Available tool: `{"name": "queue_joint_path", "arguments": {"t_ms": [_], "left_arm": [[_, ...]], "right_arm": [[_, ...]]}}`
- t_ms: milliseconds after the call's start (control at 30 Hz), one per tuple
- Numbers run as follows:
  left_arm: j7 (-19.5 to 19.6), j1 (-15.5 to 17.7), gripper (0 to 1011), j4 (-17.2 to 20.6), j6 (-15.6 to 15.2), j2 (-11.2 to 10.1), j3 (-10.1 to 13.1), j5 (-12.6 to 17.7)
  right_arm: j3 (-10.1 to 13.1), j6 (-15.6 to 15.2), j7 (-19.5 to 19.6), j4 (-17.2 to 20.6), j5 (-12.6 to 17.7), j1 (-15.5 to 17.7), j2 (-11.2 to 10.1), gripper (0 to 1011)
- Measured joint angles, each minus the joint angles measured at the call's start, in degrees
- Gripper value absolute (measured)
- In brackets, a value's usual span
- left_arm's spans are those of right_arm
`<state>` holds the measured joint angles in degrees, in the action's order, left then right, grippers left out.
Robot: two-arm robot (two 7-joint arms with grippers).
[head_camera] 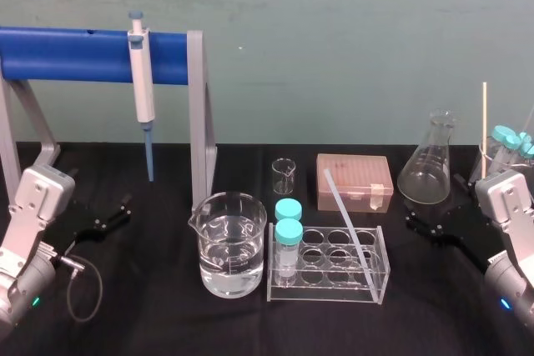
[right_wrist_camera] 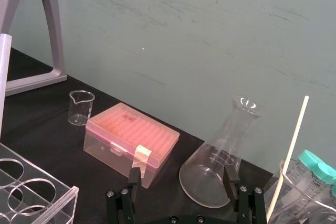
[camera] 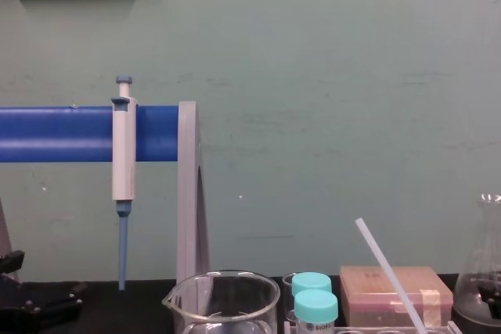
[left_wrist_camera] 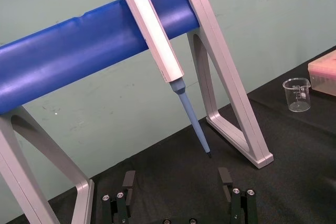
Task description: Pick up the stirring rod with one hand, then place it down.
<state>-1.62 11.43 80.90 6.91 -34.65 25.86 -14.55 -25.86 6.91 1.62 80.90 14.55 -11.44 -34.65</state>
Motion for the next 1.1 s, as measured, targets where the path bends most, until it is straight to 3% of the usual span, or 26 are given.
{"name": "queue_joint_path", "arguments": {"t_ms": [1100], "left_arm": [[0.00,0.00,1000,0.00,0.00,0.00,0.00,0.00]], "right_arm": [[0.00,0.00,0.00,0.00,0.00,0.00,0.00,1000]]}}
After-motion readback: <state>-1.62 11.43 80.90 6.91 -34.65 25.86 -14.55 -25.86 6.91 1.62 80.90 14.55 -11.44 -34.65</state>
